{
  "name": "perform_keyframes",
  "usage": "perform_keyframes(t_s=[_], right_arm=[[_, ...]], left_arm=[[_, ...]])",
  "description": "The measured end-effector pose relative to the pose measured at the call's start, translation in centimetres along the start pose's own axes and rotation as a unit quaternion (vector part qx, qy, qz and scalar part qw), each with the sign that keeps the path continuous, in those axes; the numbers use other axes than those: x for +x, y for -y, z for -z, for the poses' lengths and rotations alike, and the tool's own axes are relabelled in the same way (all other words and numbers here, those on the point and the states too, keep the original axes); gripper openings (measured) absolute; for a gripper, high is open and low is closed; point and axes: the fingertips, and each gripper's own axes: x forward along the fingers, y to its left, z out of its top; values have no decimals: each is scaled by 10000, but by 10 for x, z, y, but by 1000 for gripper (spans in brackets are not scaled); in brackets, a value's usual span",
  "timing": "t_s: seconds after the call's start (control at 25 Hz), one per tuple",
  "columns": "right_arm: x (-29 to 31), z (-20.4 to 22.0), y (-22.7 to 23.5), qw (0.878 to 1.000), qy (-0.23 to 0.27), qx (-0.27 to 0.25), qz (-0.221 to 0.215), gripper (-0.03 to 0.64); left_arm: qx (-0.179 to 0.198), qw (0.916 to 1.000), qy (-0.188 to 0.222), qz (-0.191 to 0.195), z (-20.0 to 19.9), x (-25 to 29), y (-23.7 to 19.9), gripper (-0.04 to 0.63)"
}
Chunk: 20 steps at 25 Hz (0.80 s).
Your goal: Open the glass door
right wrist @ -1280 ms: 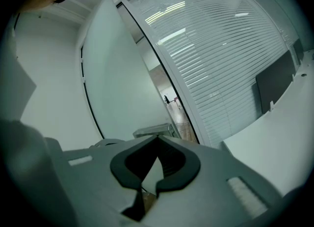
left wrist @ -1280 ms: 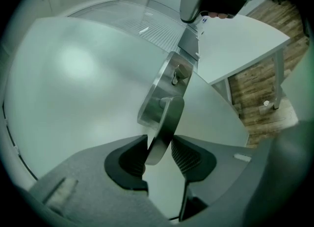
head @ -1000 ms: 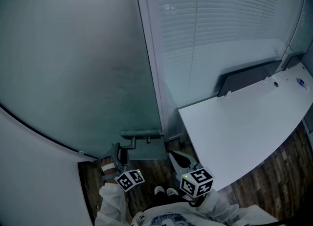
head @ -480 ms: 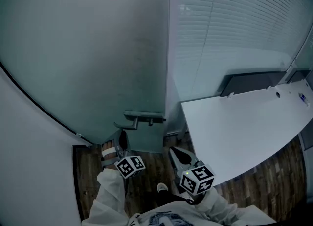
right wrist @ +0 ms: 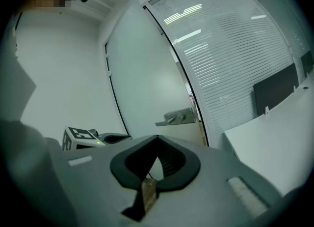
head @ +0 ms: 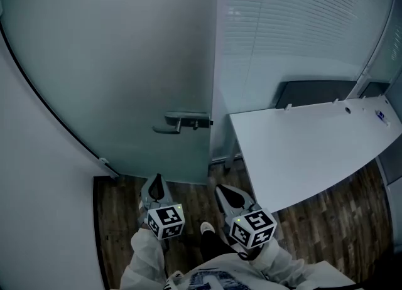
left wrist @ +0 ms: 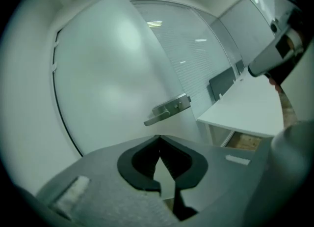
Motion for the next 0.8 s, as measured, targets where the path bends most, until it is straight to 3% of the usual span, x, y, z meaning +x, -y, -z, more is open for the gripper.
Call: perform_keyframes(t_s=[0.12,0.24,0.48,0.8], right_arm=[[-33,14,-25,9999,96,-117,13,5],[-69,33,-56,9997,78,-247,20,5],[-158,62,-125,9987,167,-472,77,5],[-224,67,-156,9980,334,-538,70,5]], left_arm=[[-876,9959,55,236,12,-53,9,3],[-1276,9913,103,313,25,-113,16,3],[-1394,9890,124,473,57,-224,35,2],[-1162,9901,379,694,43,-300,69,3]])
